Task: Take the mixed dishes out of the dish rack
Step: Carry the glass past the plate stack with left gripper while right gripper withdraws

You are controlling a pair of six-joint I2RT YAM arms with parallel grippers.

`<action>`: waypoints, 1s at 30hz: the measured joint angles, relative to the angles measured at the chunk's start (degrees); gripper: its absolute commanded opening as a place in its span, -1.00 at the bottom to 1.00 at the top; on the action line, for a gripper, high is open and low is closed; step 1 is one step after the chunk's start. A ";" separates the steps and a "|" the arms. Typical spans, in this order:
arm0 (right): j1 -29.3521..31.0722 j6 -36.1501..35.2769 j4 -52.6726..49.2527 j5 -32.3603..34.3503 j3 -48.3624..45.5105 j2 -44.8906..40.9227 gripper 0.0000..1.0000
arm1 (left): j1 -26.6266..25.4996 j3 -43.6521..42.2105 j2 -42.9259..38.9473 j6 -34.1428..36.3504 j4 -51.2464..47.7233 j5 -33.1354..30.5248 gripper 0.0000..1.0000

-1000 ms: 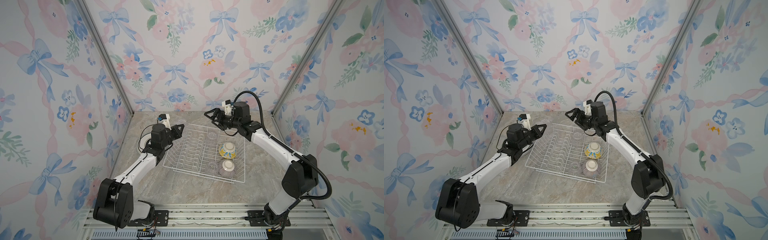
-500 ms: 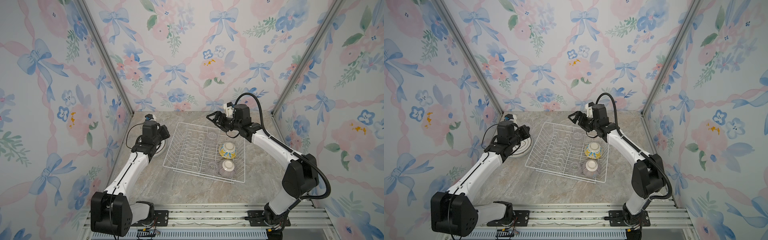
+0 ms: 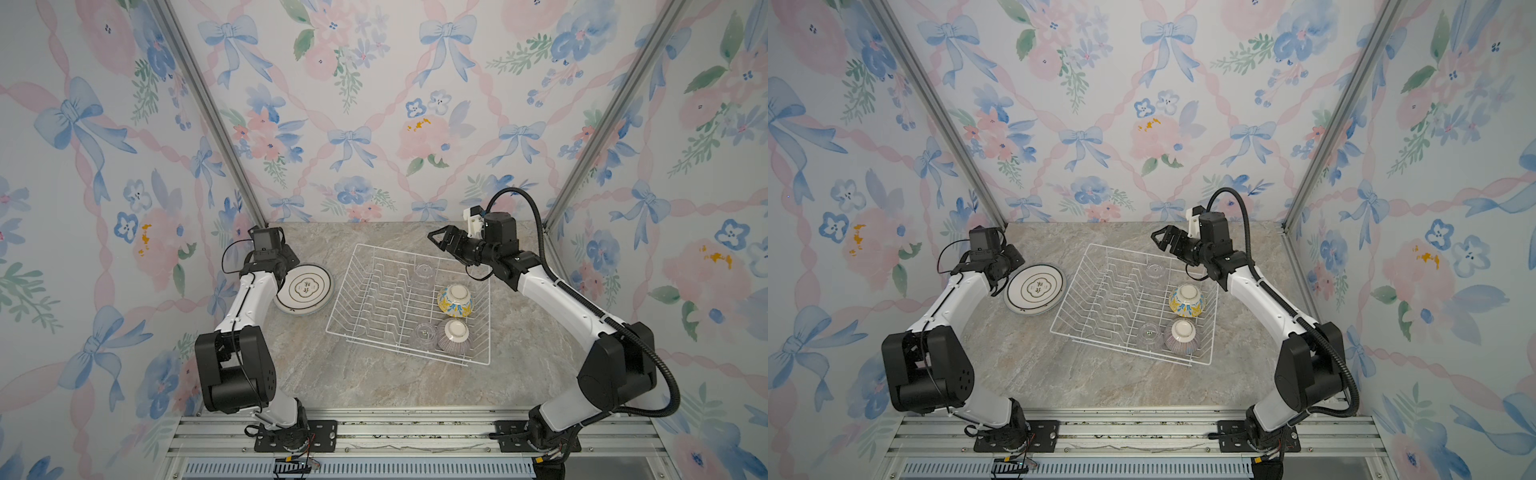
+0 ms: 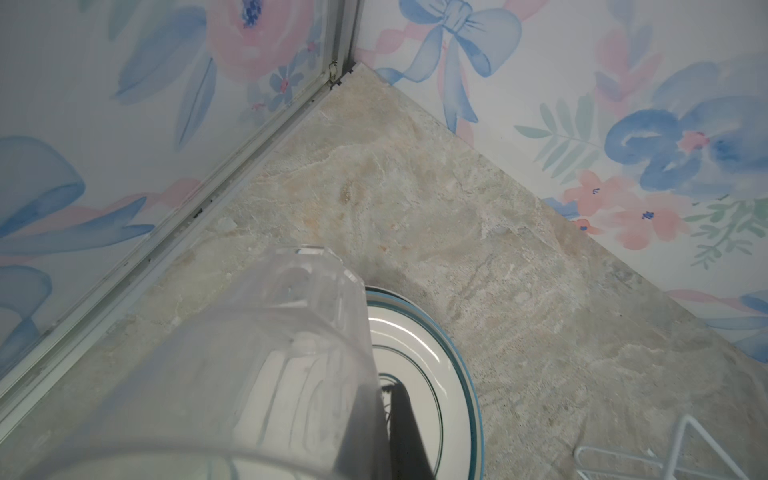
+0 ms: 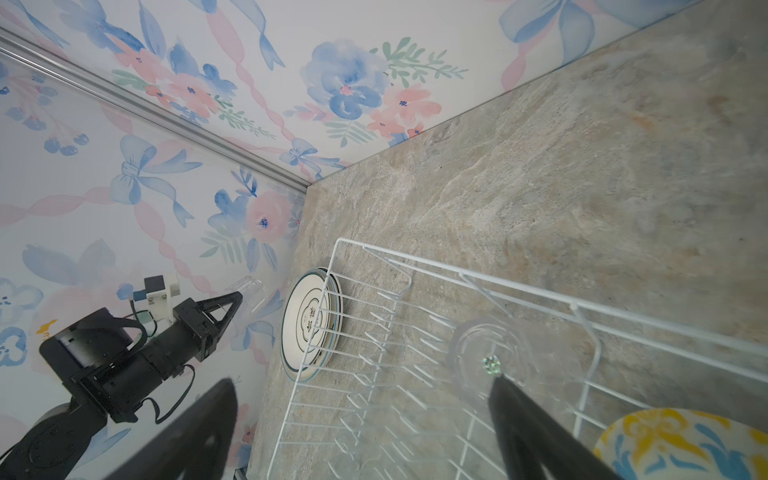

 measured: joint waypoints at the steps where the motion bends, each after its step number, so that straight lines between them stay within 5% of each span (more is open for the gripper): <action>1: -0.11 -0.42 -0.15 0.11 -0.39 0.00 0.93 | 0.22 1.66 1.53 0.46 -0.57 -0.63 -1.00; 12: -0.87 -5.97 -3.78 3.04 -3.87 -1.42 0.94 | 1.07 25.81 19.63 6.10 -12.31 -2.71 -1.00; 30: -1.36 -9.79 -6.08 4.33 -4.09 -2.34 0.93 | 3.17 32.48 28.70 12.04 -22.62 -2.45 -1.00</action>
